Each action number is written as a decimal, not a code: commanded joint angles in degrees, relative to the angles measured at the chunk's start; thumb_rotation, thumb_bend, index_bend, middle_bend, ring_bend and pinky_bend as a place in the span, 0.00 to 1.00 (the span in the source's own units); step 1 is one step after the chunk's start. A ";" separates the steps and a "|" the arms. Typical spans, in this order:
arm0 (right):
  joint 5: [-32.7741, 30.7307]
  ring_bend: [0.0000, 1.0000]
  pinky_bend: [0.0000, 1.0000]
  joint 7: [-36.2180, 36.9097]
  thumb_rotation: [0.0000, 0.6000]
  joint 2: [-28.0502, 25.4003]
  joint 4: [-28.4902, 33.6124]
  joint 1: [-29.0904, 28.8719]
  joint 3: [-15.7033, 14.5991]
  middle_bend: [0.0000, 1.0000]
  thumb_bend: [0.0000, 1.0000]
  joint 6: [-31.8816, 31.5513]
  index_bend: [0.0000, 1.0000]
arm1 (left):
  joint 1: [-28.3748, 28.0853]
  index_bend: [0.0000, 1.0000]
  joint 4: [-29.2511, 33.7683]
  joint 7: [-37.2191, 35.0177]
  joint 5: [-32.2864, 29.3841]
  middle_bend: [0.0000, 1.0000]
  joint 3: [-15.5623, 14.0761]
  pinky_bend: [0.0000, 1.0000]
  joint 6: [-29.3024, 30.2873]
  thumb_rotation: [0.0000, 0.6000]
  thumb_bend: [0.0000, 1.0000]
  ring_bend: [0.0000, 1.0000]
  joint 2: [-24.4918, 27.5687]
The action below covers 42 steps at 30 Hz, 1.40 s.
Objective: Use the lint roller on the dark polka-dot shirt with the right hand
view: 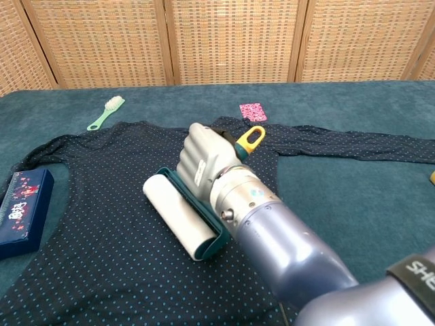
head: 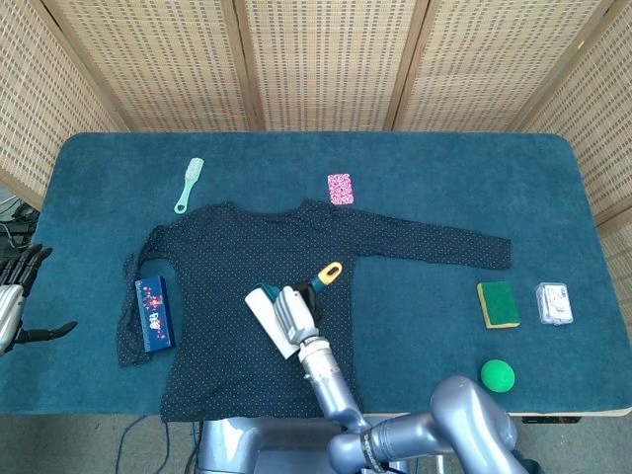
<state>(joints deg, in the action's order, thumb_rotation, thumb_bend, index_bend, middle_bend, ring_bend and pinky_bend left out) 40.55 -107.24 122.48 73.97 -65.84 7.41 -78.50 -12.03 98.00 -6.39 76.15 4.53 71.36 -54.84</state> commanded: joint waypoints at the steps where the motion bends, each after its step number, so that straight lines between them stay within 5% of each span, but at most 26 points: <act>1: 0.52 1.00 1.00 -0.33 1.00 0.92 -0.29 -0.31 0.19 1.00 0.86 0.45 0.72 | 0.03 0.00 0.03 0.06 0.02 0.00 -0.02 0.00 0.07 1.00 0.00 0.00 -0.02; 13: 1.71 1.00 1.00 0.01 1.00 2.42 -1.05 0.14 0.52 1.00 0.86 1.57 0.72 | -0.15 0.00 -0.14 0.16 -0.25 0.00 -0.01 0.00 -0.30 1.00 0.00 0.00 -0.11; 42: 3.75 1.00 1.00 8.84 1.00 -11.35 -8.54 9.61 -3.08 1.00 0.81 4.41 0.69 | -0.22 0.00 0.50 3.55 -1.34 0.00 0.09 0.00 0.24 1.00 0.00 0.00 -1.07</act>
<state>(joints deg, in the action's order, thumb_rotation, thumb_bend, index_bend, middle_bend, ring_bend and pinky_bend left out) 44.24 -98.45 111.19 65.42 -56.28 4.35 -74.11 -12.25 98.50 -2.84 74.81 4.61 71.60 -55.91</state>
